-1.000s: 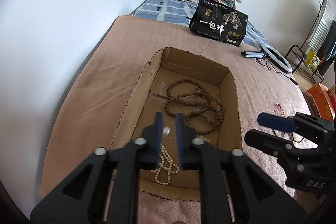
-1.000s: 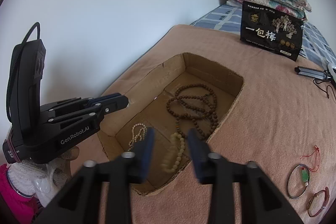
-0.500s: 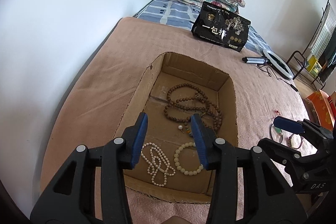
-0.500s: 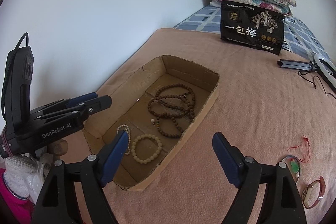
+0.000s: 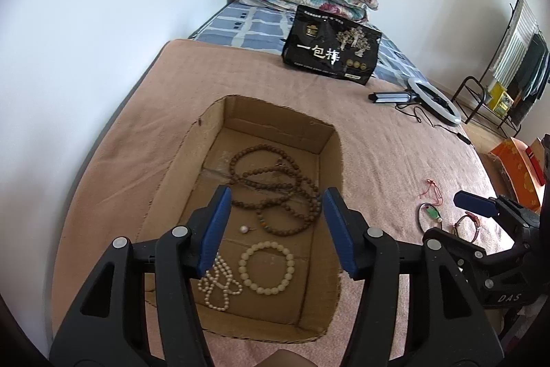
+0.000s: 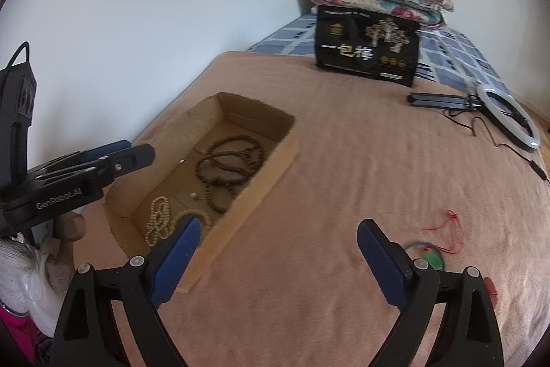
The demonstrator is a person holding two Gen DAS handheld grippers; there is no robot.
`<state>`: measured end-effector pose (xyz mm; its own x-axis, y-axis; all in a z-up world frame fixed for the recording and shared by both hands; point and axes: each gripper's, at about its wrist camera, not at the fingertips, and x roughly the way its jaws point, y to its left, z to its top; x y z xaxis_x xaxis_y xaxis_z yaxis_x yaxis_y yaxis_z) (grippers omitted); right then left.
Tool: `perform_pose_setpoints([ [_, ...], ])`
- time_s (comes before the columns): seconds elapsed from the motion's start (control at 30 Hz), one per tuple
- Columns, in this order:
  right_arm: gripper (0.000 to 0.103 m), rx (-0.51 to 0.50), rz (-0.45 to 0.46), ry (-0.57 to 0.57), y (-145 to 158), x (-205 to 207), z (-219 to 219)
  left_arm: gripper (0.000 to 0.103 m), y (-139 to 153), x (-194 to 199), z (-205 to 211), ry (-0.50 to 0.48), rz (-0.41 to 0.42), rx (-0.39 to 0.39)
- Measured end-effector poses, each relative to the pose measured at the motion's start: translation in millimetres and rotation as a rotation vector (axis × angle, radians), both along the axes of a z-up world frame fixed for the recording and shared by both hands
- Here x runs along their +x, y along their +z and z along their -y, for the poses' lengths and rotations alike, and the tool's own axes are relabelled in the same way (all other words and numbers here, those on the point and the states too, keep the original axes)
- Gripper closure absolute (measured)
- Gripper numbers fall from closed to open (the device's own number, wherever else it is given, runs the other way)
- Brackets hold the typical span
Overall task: Organize jewelry
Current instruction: 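Move the left tool to the blue bangle while the right tool nears the red watch, then close the right tool on the red-strap watch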
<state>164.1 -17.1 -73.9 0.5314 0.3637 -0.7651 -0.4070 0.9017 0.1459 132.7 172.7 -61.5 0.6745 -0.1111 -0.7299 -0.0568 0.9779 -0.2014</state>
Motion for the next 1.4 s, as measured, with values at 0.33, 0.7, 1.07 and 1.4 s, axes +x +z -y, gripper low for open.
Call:
perform_pose_setpoints([
  [0.33, 0.008, -0.036, 0.009, -0.104, 1.6, 5.5, 65.5, 0.029, 2.4, 10.7, 46.4, -0.074, -0.009, 0.013],
  [0.7, 0.008, -0.012, -0.037, -0.256, -2.7, 12.5, 149.9, 0.029, -1.0, 20.5, 107.9, -0.203, -0.023, 0.029],
  [1.07, 0.008, 0.048, -0.156, -0.361, -26.8, 32.4, 214.6, 0.029, -15.9, 28.4, 163.1, -0.322, -0.056, 0.073],
  [1.4, 0.009, 0.071, -0.241, -0.348, -51.5, 36.1, 231.3, 0.029, -41.2, 34.1, 214.3, -0.449, -0.107, 0.112],
])
